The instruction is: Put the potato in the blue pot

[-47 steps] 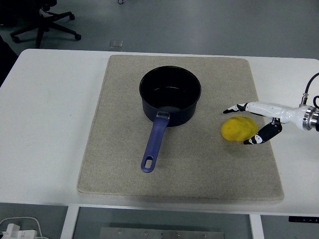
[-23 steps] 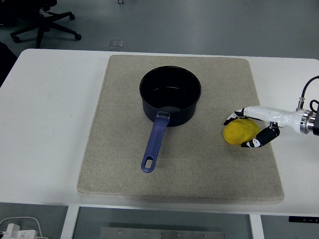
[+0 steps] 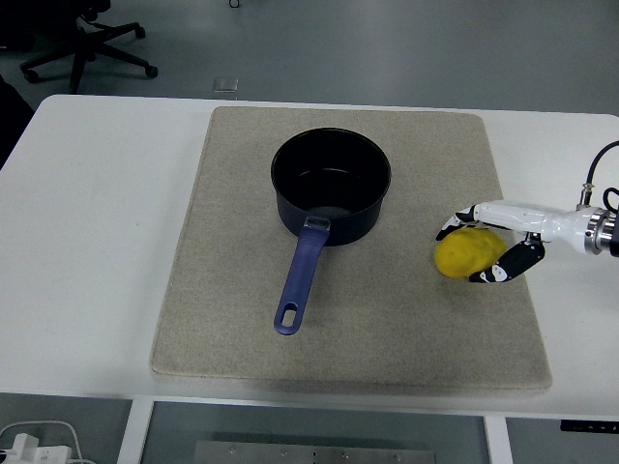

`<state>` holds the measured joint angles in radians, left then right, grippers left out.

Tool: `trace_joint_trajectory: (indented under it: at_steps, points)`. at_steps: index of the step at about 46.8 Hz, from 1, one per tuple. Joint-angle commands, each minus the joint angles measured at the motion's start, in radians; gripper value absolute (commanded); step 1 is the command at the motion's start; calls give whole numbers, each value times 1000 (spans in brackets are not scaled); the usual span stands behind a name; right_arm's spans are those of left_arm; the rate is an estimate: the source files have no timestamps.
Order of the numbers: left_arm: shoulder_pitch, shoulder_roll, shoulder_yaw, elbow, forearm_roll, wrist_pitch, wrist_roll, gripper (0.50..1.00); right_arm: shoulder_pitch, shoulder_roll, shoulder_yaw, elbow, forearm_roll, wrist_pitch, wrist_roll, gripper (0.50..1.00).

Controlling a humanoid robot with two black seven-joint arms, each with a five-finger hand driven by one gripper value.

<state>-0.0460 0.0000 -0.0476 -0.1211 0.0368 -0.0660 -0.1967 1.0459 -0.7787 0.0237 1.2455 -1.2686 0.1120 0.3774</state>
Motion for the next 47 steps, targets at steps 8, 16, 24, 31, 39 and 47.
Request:
trace_joint_trajectory:
  at_steps: [8,16,24,31,39,47]
  points:
    - [0,0,0,0,0,0,0,994,23,-10,2,0,9,2,0,500]
    - [0,0,0,0,0,0,0,994,57,-13,5,-9,20,14,0,500]
    - [0,0,0,0,0,0,0,994,114,-40,13,-15,28,35,3,500]
    - [0,0,0,0,0,0,0,996,187,-59,18,-24,51,74,3,500]
    - [0,0,0,0,0,0,-1,994,298,-68,18,-55,101,123,3,500]
    - [0,0,0,0,0,0,0,994,394,-56,16,-92,146,164,5,500]
